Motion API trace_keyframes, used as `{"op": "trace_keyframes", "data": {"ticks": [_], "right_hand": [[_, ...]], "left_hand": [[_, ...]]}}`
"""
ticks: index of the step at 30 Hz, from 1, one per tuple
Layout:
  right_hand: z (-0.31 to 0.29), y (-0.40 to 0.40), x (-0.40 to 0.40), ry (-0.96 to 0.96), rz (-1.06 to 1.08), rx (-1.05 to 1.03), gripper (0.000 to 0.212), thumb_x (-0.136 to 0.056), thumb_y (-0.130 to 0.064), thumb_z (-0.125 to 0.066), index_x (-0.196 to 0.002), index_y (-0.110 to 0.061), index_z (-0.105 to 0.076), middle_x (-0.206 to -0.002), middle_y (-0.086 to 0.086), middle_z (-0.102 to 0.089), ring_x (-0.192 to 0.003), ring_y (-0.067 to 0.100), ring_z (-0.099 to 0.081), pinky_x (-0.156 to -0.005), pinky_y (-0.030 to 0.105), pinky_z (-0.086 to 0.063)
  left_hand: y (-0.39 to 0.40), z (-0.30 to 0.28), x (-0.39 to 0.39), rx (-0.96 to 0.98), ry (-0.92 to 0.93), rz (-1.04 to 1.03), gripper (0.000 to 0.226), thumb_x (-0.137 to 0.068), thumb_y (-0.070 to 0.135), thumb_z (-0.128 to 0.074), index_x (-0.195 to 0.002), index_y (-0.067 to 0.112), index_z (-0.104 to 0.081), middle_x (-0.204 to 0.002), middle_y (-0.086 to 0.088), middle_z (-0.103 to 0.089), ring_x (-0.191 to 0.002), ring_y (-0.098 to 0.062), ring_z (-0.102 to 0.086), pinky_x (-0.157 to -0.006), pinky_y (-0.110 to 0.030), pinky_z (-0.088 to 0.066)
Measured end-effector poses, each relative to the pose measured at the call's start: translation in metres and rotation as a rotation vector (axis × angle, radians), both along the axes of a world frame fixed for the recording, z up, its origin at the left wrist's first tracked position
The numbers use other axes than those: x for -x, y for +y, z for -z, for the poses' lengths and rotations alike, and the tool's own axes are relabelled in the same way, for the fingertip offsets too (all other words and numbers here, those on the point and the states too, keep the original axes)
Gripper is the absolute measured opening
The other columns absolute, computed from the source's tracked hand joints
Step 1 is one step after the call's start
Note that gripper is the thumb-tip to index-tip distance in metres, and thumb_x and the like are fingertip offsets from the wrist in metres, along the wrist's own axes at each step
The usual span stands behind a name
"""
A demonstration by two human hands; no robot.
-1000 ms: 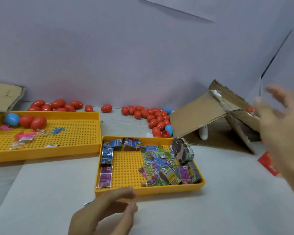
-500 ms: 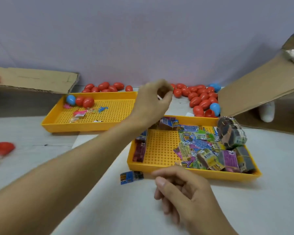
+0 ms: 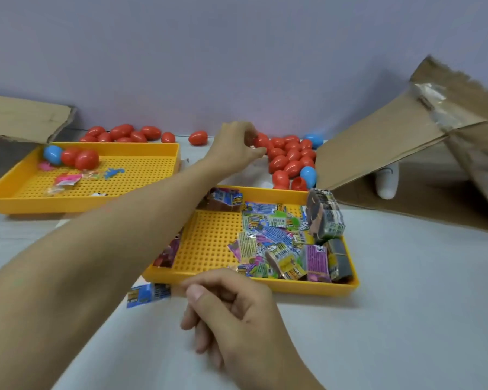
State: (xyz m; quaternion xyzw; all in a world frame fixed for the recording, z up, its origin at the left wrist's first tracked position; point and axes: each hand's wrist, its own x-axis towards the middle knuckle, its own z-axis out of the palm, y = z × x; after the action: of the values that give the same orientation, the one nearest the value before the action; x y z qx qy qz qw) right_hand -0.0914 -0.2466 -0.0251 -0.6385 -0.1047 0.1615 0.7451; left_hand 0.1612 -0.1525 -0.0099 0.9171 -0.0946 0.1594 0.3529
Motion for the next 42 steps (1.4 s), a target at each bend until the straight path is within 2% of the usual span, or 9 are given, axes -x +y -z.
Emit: {"op": "trace_keyframes", "data": {"ticks": [4,10,14,17,20,28,36,39,42], "right_hand": [[0.001,-0.001,-0.002,-0.018,-0.015,-0.021,0.015,-0.085,-0.024,-0.061,-0.087,-0.013,-0.071,-0.064,0.004,-0.066,-0.045,0.011,-0.052,-0.04,0.015,-0.038],[0.003,0.002,-0.001,0.031,0.017,-0.102,0.017,-0.084,-0.023,-0.059,-0.078,-0.014,-0.072,-0.062,0.009,-0.064,-0.039,0.013,-0.047,-0.033,0.017,-0.032],[0.0,0.0,0.0,0.058,-0.021,-0.201,0.03,-0.085,-0.03,-0.053,-0.076,-0.01,-0.074,-0.065,0.017,-0.062,-0.041,0.017,-0.049,-0.034,0.018,-0.031],[-0.003,-0.003,0.0,0.119,-0.061,-0.265,0.045,-0.076,-0.047,-0.067,-0.083,-0.003,-0.072,-0.065,0.025,-0.06,-0.04,0.021,-0.051,-0.033,0.017,-0.034],[-0.004,-0.004,0.003,0.055,-0.06,-0.135,0.063,-0.07,-0.064,-0.074,-0.083,-0.003,-0.068,-0.062,0.02,-0.06,-0.037,0.018,-0.049,-0.032,0.016,-0.033],[-0.002,-0.004,0.004,0.027,-0.023,-0.104,0.028,-0.082,-0.034,-0.074,-0.086,-0.007,-0.072,-0.065,0.018,-0.064,-0.043,0.02,-0.057,-0.035,0.019,-0.041],[-0.002,-0.003,0.006,0.028,-0.004,-0.108,0.037,-0.079,-0.039,-0.077,-0.095,-0.006,-0.072,-0.07,0.021,-0.067,-0.049,0.024,-0.062,-0.038,0.022,-0.045],[-0.003,-0.002,0.006,0.038,-0.006,-0.11,0.047,-0.068,-0.043,-0.085,-0.102,-0.013,-0.073,-0.077,0.019,-0.07,-0.057,0.025,-0.067,-0.04,0.025,-0.048],[-0.003,-0.004,0.005,0.035,0.011,-0.088,0.038,-0.07,-0.027,-0.085,-0.105,-0.018,-0.073,-0.084,0.017,-0.072,-0.066,0.025,-0.071,-0.041,0.026,-0.05]], "left_hand": [[0.015,-0.024,0.073,0.343,-0.052,0.24,0.026,-0.082,0.008,-0.078,-0.107,0.005,-0.07,-0.091,-0.003,-0.073,-0.077,-0.004,-0.068,-0.074,-0.018,-0.054],[0.067,-0.011,0.211,0.628,0.008,0.462,0.032,-0.075,0.01,-0.077,-0.106,0.014,-0.069,-0.097,-0.004,-0.072,-0.085,-0.02,-0.071,-0.076,-0.025,-0.056],[0.082,0.011,0.261,0.691,0.02,0.414,0.034,-0.076,0.01,-0.075,-0.109,0.017,-0.072,-0.099,-0.007,-0.072,-0.088,-0.029,-0.068,-0.077,-0.032,-0.057],[0.087,0.015,0.272,0.677,0.029,0.397,0.035,-0.075,0.009,-0.076,-0.108,0.021,-0.072,-0.098,-0.004,-0.07,-0.085,-0.025,-0.066,-0.072,-0.031,-0.055],[0.089,0.017,0.274,0.666,0.091,0.441,0.038,-0.075,0.005,-0.074,-0.11,0.02,-0.072,-0.103,0.0,-0.067,-0.086,-0.02,-0.065,-0.069,-0.027,-0.053],[0.088,0.027,0.274,0.785,0.143,0.316,0.035,-0.074,0.015,-0.077,-0.109,0.017,-0.073,-0.096,-0.006,-0.068,-0.079,-0.022,-0.068,-0.069,-0.025,-0.054],[0.09,0.025,0.274,0.826,0.258,0.29,0.03,-0.072,0.031,-0.08,-0.1,0.023,-0.076,-0.087,-0.008,-0.074,-0.076,-0.022,-0.07,-0.069,-0.033,-0.06],[0.09,0.027,0.273,0.85,0.191,0.288,0.032,-0.074,0.024,-0.079,-0.105,0.02,-0.076,-0.095,-0.01,-0.073,-0.088,-0.028,-0.072,-0.078,-0.035,-0.06],[0.09,0.03,0.272,0.863,0.107,0.343,0.033,-0.078,0.012,-0.075,-0.111,0.014,-0.073,-0.107,-0.011,-0.068,-0.102,-0.033,-0.069,-0.087,-0.033,-0.057]]}}
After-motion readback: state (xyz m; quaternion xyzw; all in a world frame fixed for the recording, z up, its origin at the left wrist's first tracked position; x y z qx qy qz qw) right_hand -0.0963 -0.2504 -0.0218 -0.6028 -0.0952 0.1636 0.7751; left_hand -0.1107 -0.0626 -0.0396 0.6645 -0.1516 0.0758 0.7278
